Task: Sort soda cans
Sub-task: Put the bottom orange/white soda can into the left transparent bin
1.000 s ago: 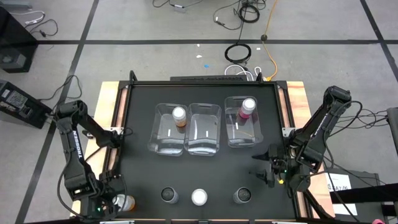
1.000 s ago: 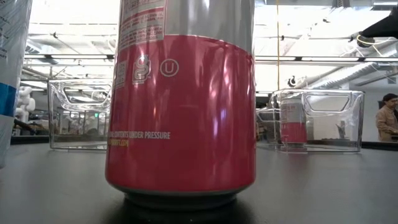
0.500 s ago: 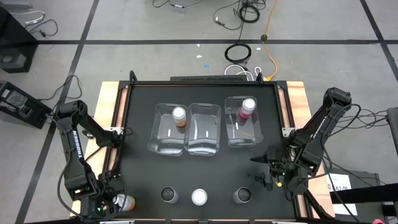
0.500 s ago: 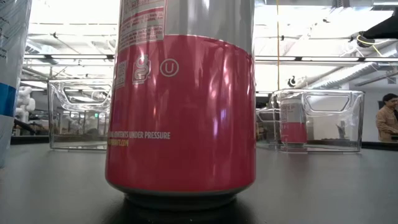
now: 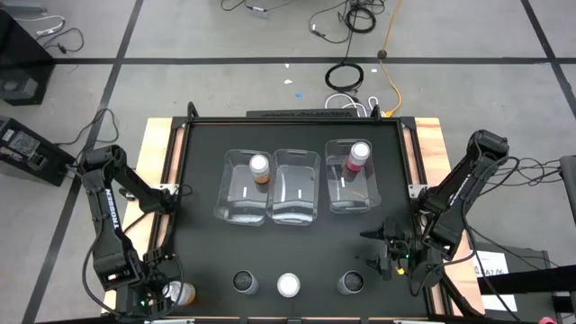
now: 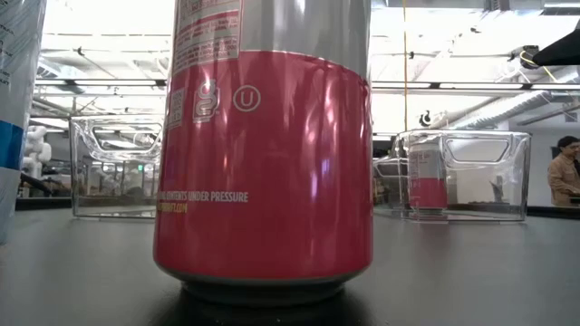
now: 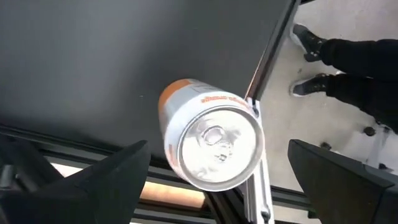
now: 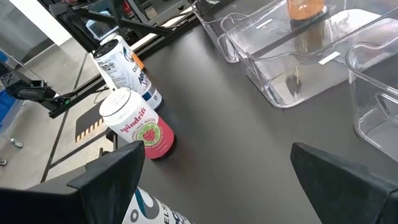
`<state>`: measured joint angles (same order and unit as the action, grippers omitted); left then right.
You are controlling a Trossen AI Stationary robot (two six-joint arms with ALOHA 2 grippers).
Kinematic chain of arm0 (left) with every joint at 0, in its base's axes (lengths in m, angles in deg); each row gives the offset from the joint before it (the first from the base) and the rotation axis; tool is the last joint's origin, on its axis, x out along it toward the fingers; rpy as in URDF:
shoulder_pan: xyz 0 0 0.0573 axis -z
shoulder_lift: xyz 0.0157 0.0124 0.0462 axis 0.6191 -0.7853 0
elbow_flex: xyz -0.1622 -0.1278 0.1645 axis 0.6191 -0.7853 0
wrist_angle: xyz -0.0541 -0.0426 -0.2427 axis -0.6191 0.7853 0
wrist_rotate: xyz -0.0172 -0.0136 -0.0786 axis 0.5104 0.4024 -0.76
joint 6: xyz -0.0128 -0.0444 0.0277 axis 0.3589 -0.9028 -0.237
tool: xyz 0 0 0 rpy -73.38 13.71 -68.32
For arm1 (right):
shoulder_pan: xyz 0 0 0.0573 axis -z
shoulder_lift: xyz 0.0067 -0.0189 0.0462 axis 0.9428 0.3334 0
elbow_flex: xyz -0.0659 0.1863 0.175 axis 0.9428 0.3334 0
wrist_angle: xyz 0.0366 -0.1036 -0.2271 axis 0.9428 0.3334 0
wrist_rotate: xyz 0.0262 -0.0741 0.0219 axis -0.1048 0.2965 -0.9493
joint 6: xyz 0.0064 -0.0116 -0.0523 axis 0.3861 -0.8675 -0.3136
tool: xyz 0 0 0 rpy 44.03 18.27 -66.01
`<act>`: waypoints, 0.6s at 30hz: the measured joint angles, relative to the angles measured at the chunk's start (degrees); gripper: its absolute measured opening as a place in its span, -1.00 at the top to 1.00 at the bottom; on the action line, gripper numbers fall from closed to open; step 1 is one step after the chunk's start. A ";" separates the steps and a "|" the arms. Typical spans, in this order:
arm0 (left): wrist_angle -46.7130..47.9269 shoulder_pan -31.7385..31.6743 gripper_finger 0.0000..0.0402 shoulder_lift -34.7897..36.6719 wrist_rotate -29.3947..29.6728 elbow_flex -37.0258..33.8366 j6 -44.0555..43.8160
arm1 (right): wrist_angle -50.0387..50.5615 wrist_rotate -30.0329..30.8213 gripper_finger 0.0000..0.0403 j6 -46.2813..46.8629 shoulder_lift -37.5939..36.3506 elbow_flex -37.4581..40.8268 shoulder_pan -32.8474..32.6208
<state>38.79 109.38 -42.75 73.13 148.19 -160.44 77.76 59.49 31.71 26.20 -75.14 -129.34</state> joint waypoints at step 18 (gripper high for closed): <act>0.76 -0.28 -0.99 0.02 1.62 0.00 -0.16 | -0.02 0.00 -0.96 0.00 -0.02 0.00 -0.02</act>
<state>39.55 109.10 -42.73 74.75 148.19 -160.60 77.75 59.49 31.71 26.18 -75.14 -129.35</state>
